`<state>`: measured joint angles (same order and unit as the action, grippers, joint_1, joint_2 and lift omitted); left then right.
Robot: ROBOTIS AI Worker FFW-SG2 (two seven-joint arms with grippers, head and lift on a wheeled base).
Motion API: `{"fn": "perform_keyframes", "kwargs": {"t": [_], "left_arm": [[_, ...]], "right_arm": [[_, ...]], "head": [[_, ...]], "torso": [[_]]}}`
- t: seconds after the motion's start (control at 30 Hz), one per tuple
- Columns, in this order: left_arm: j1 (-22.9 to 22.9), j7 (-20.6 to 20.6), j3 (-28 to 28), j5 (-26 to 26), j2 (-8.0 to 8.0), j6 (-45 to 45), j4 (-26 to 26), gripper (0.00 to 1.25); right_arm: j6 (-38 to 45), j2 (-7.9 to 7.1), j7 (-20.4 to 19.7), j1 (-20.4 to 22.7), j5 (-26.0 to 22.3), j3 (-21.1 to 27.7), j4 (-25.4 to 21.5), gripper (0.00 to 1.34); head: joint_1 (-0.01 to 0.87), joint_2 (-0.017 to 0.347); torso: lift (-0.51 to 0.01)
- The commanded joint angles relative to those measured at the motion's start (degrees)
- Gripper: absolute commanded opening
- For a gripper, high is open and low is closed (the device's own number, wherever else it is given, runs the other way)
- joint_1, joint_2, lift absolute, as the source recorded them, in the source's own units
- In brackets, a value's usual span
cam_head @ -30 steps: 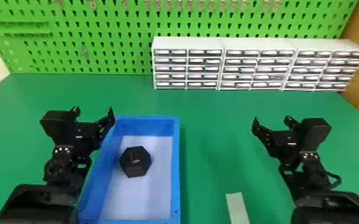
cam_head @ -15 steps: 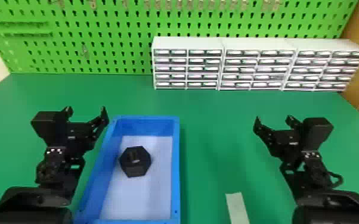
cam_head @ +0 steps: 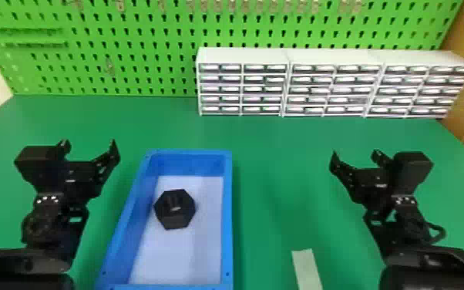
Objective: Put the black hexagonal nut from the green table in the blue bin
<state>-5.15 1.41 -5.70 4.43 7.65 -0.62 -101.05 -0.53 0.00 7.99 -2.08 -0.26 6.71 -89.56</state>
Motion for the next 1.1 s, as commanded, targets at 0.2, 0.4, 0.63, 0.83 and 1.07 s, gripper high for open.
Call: {"fn": "perform_keyframes", "kwargs": {"t": [0.2,0.4,0.63,0.83,1.07], "left_arm": [[0.22,0.00,-1.42,0.31,0.00,-1.49,-0.55,0.95],[0.58,-0.09,-1.24,0.58,0.00,-1.93,-0.64,0.95],[0.75,0.00,-0.98,0.67,0.00,-2.19,-0.64,0.95],[0.66,-0.09,-1.06,0.40,0.00,-2.19,-0.73,0.95],[0.75,-0.09,-0.89,0.40,0.00,-2.28,-0.73,0.95]], "right_arm": [[0.18,0.05,0.00,-0.03,0.18,0.15,0.00,1.04],[0.53,0.05,0.00,-0.12,0.53,-0.03,0.09,1.04],[0.88,0.05,0.00,-0.21,0.70,-0.29,0.00,1.04],[0.97,0.05,-0.08,-0.12,0.70,-0.20,0.00,1.04],[1.14,0.05,-0.08,-0.12,0.70,-0.38,0.00,1.04]], "head": [[0.686,0.052],[0.686,0.052],[0.686,0.052],[0.686,0.052],[0.686,0.052]], "torso": [[-0.097],[-0.097],[-0.097],[-0.097],[-0.097]]}}
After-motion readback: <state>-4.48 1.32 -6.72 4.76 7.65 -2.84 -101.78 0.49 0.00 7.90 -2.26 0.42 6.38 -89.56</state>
